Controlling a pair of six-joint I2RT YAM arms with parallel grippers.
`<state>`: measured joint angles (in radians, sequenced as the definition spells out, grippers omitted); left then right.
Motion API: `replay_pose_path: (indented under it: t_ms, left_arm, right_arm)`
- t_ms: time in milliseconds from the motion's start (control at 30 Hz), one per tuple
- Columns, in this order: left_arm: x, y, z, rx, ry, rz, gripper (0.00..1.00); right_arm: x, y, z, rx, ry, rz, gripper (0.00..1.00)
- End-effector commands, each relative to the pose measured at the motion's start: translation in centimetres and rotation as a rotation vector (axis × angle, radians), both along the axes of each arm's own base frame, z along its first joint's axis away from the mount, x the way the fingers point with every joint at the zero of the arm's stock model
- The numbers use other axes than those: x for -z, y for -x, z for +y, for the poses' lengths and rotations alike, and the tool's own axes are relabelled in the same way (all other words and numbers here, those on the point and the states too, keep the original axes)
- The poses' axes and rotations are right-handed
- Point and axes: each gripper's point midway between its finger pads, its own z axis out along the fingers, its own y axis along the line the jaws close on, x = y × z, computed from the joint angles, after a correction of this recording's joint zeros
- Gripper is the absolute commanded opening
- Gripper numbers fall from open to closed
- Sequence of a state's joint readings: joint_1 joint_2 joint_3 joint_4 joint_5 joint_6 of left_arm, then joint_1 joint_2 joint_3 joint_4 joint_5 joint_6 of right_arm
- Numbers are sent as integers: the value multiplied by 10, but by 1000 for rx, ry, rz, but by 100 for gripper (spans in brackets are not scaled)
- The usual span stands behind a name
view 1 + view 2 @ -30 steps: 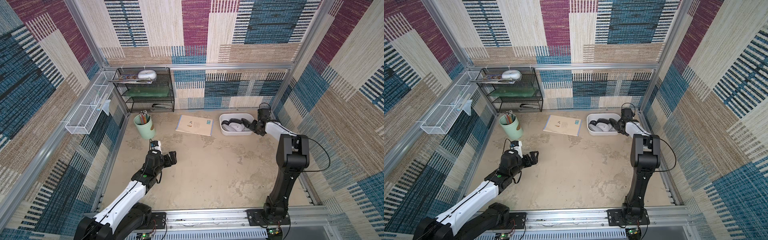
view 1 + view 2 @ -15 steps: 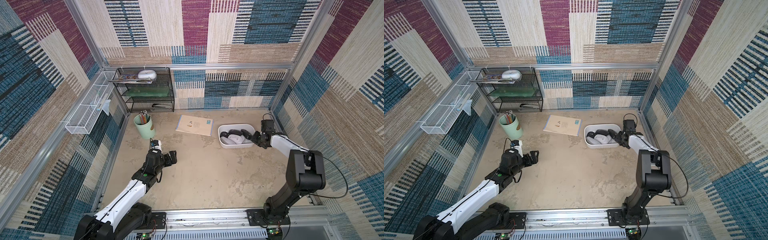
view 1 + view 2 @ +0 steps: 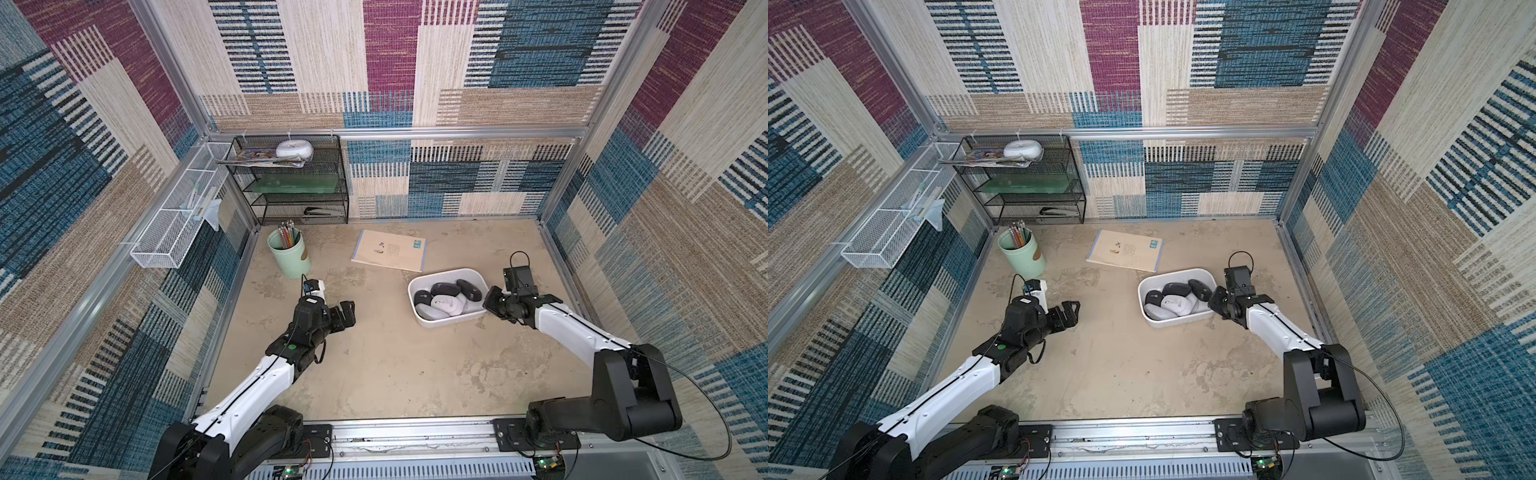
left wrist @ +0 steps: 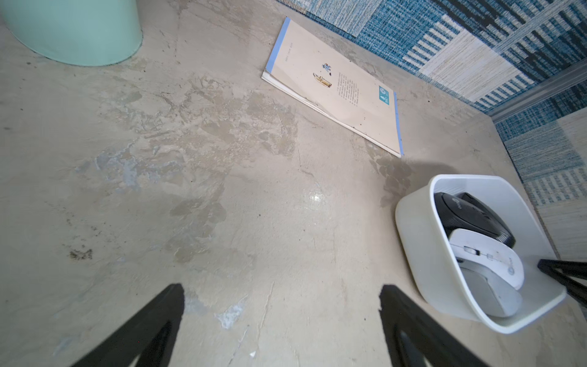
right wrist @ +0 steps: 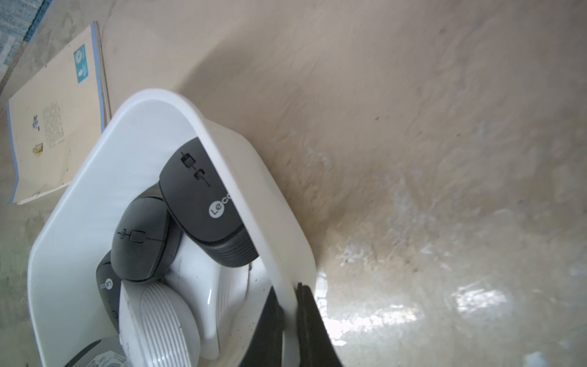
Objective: Take out the mouse from the storage box
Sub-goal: Move the storage box to the center of the board.
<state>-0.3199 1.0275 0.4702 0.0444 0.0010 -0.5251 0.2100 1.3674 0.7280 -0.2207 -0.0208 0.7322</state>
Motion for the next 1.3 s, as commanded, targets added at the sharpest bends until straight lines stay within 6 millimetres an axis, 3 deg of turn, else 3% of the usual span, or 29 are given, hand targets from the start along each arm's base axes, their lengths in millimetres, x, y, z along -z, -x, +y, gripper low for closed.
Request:
replay_pose_path:
  t_ms: [0, 167, 233, 300, 400, 533, 633, 800, 1067, 1267]
  left_arm:
    - [-4, -4, -7, 15, 38, -3, 100]
    - [4, -4, -17, 38, 90, 37, 99]
    - [9, -3, -19, 31, 111, 55, 99]
    - [13, -3, -24, 39, 132, 76, 98]
    - [16, -3, -36, 68, 138, 100, 97]
    - [16, 1, -58, 121, 169, 117, 97]
    - [14, 8, -84, 188, 203, 133, 96]
    - [14, 17, -113, 260, 235, 137, 94]
    - [16, 10, -138, 304, 320, 170, 86]
    - [25, -4, -148, 295, 328, 211, 81]
  right_arm:
    - [-9, -3, 28, 61, -112, -77, 3]
    - [-9, 15, 70, 53, -167, -106, 5]
    - [-12, 17, 80, 43, -165, -112, 10]
    - [-17, 18, 88, 22, -160, -124, 25]
    - [-22, 18, 83, 20, -110, -128, 53]
    - [-39, 7, 70, -16, 8, -196, 68]
    - [-44, -4, 82, -152, 28, -233, 70]
    - [-35, -10, 115, -357, -14, -186, 72]
    - [-24, -9, 128, -395, -70, -162, 72]
    - [-26, 6, 143, -443, -140, -167, 72]
